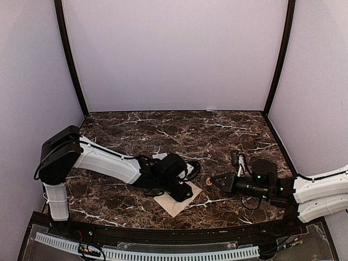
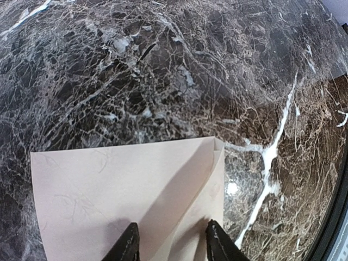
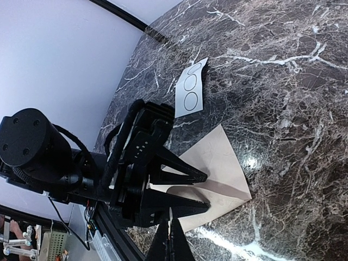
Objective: Place the letter into the envelope and seal it
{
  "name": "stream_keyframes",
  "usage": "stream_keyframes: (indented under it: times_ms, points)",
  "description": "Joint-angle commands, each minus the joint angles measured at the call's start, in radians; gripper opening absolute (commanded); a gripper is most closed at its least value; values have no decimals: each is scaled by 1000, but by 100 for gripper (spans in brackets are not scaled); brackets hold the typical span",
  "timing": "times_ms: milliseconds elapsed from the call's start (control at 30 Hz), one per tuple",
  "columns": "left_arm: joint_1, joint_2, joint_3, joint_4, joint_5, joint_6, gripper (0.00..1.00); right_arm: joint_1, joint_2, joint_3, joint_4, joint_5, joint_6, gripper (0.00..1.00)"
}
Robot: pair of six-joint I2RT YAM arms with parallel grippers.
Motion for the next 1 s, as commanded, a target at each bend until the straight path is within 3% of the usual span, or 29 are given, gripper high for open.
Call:
stream_keyframes:
  times_ms: [0, 400, 733, 967]
  points:
    - [-3, 43, -48, -157, 3, -10, 39, -5, 7, 21, 39, -8, -13, 0]
    - [-25, 59, 53, -257, -109, 87, 45, -6, -3, 16, 39, -4, -7, 0]
    - [-23, 49, 161, -242, -124, 132, 72, -6, -55, 22, 0, 18, -10, 0]
    - [-8, 62, 199, -230, -150, 138, 83, -6, -61, 18, -5, 20, -9, 0]
